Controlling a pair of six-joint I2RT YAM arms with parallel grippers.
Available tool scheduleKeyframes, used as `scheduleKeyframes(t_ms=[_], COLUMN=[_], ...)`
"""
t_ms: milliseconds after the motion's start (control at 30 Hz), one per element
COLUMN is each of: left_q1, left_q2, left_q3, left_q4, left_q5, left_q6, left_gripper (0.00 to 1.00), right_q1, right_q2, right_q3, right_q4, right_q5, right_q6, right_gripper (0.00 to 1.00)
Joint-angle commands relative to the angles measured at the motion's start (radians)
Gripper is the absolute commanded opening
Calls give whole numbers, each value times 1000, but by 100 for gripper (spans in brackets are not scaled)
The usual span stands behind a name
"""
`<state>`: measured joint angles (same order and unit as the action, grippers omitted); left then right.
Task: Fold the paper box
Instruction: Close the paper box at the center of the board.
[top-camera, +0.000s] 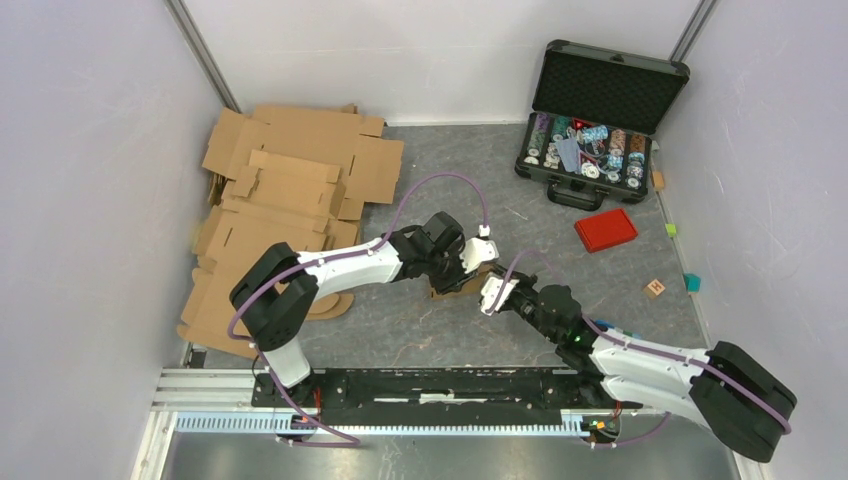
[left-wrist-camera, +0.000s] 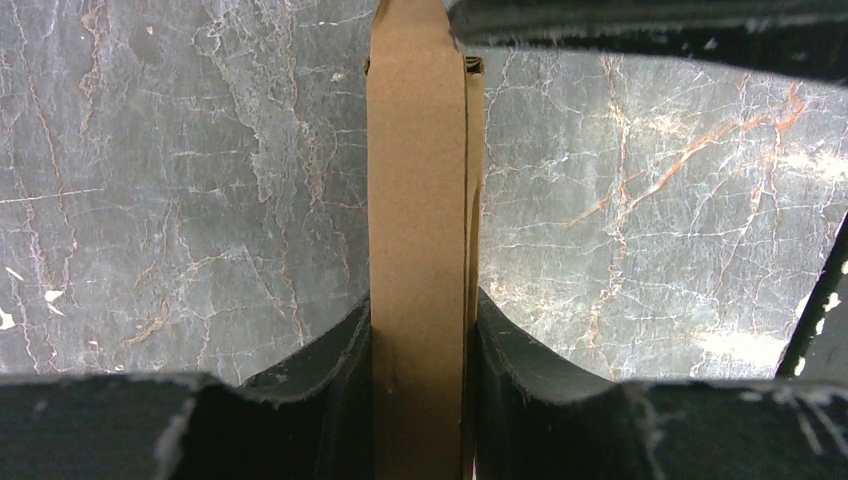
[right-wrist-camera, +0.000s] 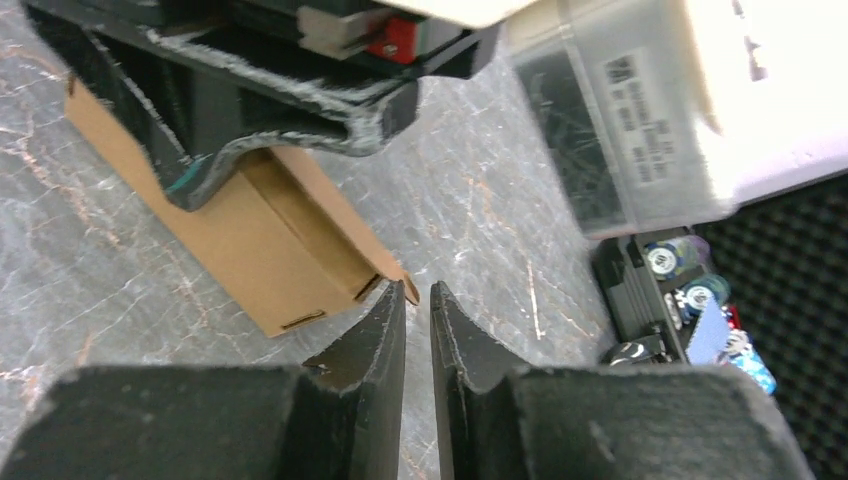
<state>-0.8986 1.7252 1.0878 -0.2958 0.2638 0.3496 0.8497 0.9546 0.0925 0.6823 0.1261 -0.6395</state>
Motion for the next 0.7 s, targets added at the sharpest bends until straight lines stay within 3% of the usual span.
scheduleKeyframes(t_ms=[0, 467, 667], left_q1=[-9, -10, -10], left_q2=[24, 33, 36], left_q3=[26, 35, 40], left_q4=[-49, -62, -68], left_q5=[30, 34, 40], left_q6=[24, 24, 23], left_gripper=[18, 18, 18], right_q1=[-7, -14, -17], right_q2=[-40, -25, -63], right_q3=[11, 3, -31], right_q4=[65, 14, 17], right_q5=[46, 87, 104], right_q6=[-24, -34, -30], right_gripper=[23, 28, 37])
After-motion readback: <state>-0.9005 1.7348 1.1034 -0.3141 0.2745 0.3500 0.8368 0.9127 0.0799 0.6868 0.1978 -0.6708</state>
